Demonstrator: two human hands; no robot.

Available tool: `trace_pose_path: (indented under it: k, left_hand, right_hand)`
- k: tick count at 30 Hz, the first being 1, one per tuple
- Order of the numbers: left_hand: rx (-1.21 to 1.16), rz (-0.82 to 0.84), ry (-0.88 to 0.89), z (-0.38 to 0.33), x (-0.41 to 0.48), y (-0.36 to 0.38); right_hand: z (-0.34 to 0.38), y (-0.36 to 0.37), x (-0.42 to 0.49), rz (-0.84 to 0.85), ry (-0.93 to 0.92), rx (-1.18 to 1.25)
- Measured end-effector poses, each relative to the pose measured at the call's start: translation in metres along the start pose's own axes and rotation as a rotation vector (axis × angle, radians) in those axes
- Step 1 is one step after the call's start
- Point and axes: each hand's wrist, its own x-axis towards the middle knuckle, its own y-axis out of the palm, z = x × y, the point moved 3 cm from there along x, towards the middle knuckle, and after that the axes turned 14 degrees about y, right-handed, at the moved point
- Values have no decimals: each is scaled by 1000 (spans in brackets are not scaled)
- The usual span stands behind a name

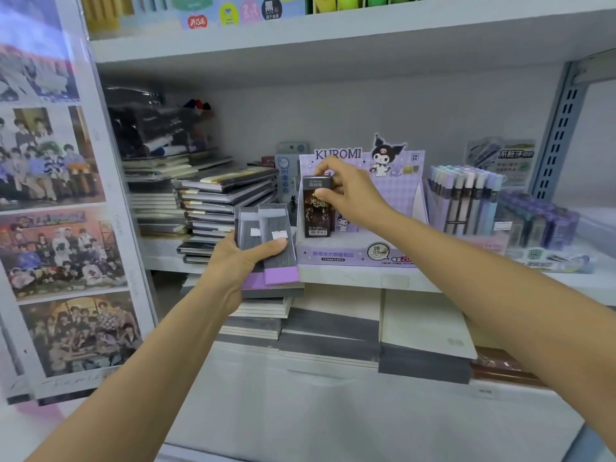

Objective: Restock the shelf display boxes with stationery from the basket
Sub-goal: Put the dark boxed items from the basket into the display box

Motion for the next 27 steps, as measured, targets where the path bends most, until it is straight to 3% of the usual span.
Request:
trace_pose_path:
  k: [6,13,17,22,27]
  left_hand:
    - [-44,15,-1,0,-2,2]
    - [-16,25,-8,0,-2,2]
    - [-15,37,-7,0,-2,6]
    - [2,55,-7,-1,-4,11]
    - [-5,60,16,-5,-8,19]
  right_hand:
    - [-7,9,3,-23,26,-79]
    - [-14,9,-2,-246,-67,-58]
    - [-21,16,-5,-121,5,-222]
    - [-9,-4,-2,-200,1,-79]
    - [-3,-16,-24,-84,-5,131]
